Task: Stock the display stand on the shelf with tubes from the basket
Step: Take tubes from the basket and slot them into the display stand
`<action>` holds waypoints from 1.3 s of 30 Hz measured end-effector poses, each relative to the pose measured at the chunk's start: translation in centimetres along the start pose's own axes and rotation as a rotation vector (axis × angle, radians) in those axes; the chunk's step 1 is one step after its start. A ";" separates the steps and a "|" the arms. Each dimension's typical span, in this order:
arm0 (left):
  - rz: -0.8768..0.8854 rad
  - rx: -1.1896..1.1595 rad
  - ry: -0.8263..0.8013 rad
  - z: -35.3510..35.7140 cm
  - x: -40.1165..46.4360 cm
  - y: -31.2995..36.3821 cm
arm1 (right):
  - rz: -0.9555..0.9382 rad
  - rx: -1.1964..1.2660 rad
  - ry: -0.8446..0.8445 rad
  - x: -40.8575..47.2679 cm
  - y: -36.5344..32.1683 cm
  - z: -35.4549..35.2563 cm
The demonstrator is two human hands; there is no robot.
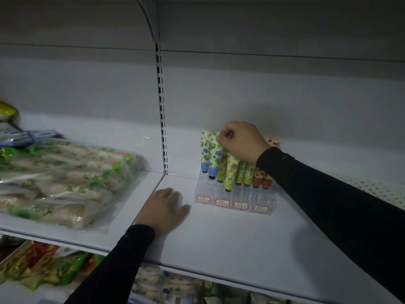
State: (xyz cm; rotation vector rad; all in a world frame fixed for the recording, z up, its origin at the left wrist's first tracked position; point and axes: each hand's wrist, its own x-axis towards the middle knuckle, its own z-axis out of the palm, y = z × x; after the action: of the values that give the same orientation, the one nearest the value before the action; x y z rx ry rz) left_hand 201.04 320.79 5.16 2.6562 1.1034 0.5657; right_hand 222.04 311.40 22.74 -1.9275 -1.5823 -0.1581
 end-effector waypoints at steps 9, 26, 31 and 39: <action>-0.020 -0.019 0.006 0.0 -0.1 -0.1 | 0.008 0.087 -0.064 -0.3 -0.3 0.2; -0.011 -0.637 0.298 -3.6 0.3 8.1 | 0.052 0.168 -0.119 -1.5 -2.1 -0.2; -0.045 -0.975 0.182 -3.9 0.6 8.1 | 0.048 0.129 -0.139 -1.1 -1.9 -1.4; -0.057 -1.256 -0.008 -4.1 0.8 7.5 | -0.018 0.113 -0.225 -1.0 -1.0 -1.7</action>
State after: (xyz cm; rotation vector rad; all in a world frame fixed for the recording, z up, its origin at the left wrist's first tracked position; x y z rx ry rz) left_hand 204.53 316.32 11.60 1.5123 0.4911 0.8477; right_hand 221.37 309.76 24.02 -1.8961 -1.7140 0.1427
